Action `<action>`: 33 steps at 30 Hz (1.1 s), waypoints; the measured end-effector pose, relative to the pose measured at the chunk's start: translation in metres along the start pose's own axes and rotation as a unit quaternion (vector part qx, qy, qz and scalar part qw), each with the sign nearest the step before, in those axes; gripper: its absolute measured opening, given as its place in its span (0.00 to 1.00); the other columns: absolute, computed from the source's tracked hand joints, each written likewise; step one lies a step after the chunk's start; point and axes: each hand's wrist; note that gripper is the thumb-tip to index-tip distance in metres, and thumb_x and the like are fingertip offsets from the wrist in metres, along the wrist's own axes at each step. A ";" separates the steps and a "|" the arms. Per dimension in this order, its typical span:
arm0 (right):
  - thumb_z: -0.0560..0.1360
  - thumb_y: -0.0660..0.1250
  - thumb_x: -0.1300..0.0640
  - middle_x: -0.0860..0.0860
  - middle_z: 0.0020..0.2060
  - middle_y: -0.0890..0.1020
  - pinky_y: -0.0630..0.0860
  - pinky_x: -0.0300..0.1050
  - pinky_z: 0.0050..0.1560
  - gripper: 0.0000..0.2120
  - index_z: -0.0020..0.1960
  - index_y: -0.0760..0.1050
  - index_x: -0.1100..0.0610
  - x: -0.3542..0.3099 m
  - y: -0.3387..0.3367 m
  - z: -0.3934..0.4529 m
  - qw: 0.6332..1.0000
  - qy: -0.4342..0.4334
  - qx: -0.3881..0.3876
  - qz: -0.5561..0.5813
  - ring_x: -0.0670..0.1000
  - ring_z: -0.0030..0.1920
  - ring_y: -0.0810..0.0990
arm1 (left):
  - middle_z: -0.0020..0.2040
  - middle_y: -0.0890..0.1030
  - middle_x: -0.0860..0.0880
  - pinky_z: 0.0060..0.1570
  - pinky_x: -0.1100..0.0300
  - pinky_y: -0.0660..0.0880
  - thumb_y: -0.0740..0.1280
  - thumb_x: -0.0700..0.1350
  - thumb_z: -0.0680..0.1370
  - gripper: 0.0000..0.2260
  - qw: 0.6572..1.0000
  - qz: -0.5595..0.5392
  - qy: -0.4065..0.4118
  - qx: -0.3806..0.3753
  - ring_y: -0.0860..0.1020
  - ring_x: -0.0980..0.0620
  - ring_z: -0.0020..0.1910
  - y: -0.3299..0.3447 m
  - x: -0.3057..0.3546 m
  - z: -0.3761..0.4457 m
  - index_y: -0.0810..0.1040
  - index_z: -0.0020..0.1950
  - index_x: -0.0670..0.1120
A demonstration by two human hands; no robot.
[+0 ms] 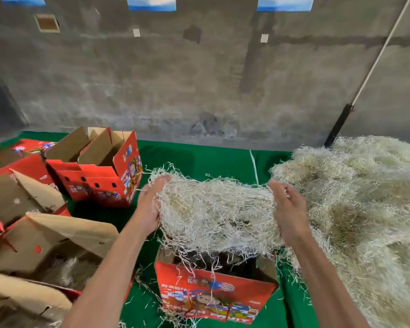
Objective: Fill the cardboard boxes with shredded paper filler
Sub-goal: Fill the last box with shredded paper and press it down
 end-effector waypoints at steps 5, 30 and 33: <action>0.78 0.59 0.31 0.49 0.35 0.83 0.72 0.45 0.43 0.28 0.47 0.77 0.57 -0.001 0.001 -0.011 0.995 0.029 -0.090 -0.024 0.48 0.34 0.81 | 0.58 0.82 0.63 0.58 0.60 0.70 0.80 0.65 0.60 0.37 0.980 0.144 -0.042 -0.130 0.80 0.63 0.56 -0.002 -0.011 -0.011 0.76 0.64 0.53; 0.78 0.71 0.54 0.45 0.52 0.84 0.80 0.39 0.52 0.09 0.57 0.81 0.48 0.071 0.044 -0.039 0.873 0.057 -0.365 -0.318 0.43 0.49 0.82 | 0.65 0.77 0.53 0.55 0.53 0.77 0.71 0.56 0.77 0.16 0.632 0.712 -0.004 -0.307 0.79 0.56 0.56 0.006 -0.083 -0.006 0.78 0.63 0.56; 0.77 0.70 0.57 0.51 0.48 0.83 0.71 0.31 0.33 0.12 0.60 0.79 0.53 0.076 0.056 -0.034 0.830 0.067 -0.409 -0.374 0.47 0.41 0.80 | 0.73 0.72 0.49 0.62 0.56 0.71 0.71 0.56 0.77 0.31 0.585 0.735 -0.080 -0.334 0.73 0.47 0.67 0.019 -0.092 0.006 0.65 0.77 0.53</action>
Point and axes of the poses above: each hand's wrist, its own z-axis towards the middle knuckle, its own y-axis out of the palm, x = y × z
